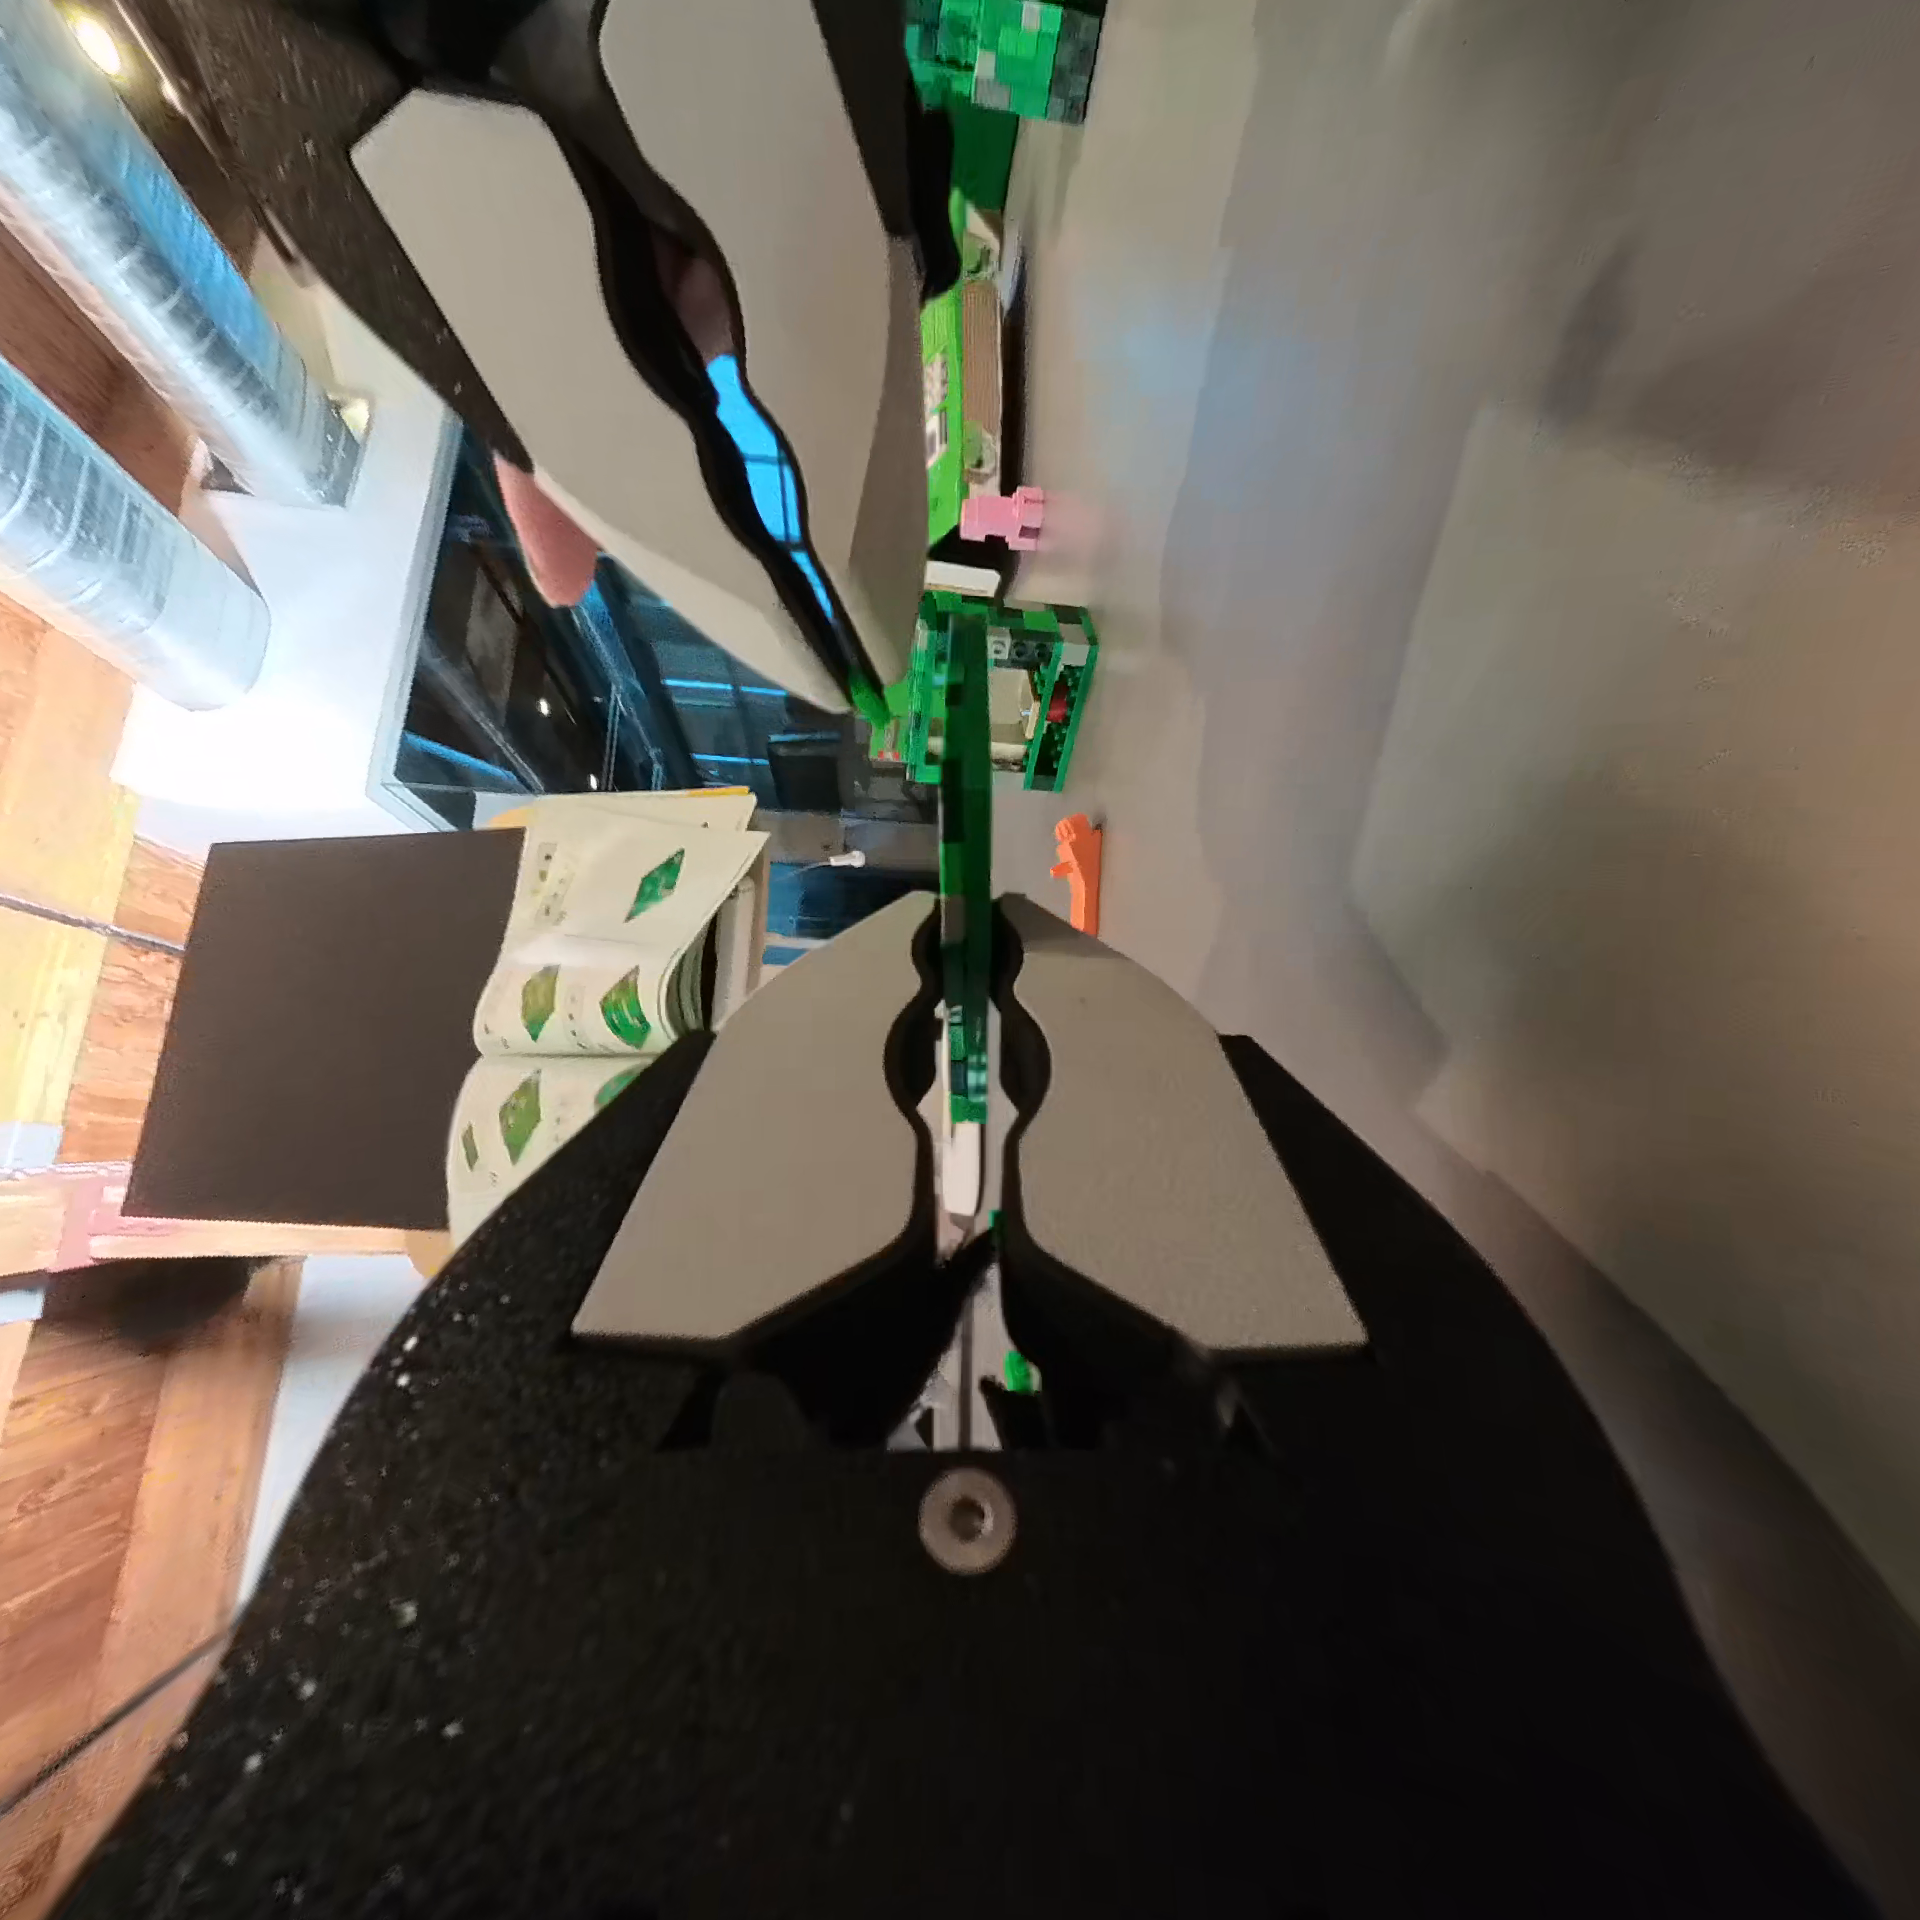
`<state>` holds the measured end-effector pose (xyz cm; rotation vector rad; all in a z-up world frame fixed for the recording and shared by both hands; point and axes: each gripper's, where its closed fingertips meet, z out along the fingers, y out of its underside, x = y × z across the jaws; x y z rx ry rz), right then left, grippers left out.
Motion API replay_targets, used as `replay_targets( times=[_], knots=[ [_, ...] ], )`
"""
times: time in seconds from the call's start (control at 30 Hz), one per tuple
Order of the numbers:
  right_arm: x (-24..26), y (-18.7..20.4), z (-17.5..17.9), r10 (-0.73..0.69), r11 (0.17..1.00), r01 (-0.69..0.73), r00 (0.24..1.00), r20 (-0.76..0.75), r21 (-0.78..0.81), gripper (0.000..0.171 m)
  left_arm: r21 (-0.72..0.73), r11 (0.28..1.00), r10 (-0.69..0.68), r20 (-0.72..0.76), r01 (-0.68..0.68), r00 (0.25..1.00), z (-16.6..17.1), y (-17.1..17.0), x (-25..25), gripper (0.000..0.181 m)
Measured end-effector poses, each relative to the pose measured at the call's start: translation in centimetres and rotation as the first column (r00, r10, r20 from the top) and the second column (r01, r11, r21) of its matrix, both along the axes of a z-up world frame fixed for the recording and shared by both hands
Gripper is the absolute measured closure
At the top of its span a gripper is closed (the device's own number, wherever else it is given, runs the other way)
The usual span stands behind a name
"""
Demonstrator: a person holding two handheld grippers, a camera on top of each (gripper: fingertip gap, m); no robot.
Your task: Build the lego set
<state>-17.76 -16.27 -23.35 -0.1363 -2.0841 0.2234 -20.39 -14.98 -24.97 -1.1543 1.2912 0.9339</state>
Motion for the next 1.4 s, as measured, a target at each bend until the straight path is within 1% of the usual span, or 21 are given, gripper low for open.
replay_targets(
  times=[0.1,0.27,0.57,0.73,0.9,0.97,1.1,1.27,1.4],
  knots=[
    [0.0,0.1,0.1,-0.007,1.000,0.007,1.000,-0.005,-0.001,0.168,-0.014,1.000,0.015,0.033,-0.015,0.999,0.1,0.1,-0.3,0.176],
    [-0.2,0.0,0.0,-0.003,1.000,0.003,1.000,-0.004,0.008,0.168,-0.012,1.000,0.011,0.043,-0.010,0.999,0.2,0.1,-0.3,0.176],
    [-0.3,0.1,-0.3,-0.002,1.000,0.002,1.000,-0.003,0.031,0.168,0.005,1.000,-0.013,0.019,0.013,1.000,0.2,-0.1,0.1,0.176],
    [0.0,0.1,-0.5,0.016,0.996,-0.017,1.000,0.012,0.091,0.168,0.007,1.000,-0.013,0.005,0.012,1.000,0.2,-0.1,0.1,0.176],
    [0.3,0.1,-0.8,0.028,0.982,-0.035,0.999,0.038,0.184,0.166,0.003,1.000,-0.013,-0.014,0.013,1.000,0.0,-0.1,0.1,0.176],
    [0.6,0.1,-0.9,0.030,0.974,-0.041,0.998,0.050,0.223,0.162,0.003,1.000,-0.012,-0.010,0.012,1.000,0.0,-0.1,0.0,0.176],
    [0.7,0.4,-1.0,0.011,0.959,-0.023,0.999,0.044,0.282,0.162,-0.012,1.000,-0.014,0.015,0.014,1.000,0.0,-0.1,0.1,0.176],
    [0.5,0.5,-0.9,-0.012,0.965,0.003,0.999,0.035,0.262,0.163,-0.013,1.000,-0.013,0.022,0.013,1.000,0.1,-0.1,0.1,0.176],
    [0.7,0.3,-0.9,-0.014,0.971,-0.002,0.998,0.066,0.238,0.161,-0.016,0.999,-0.030,0.015,0.030,0.999,0.0,-0.3,0.4,0.176]
  ],
)
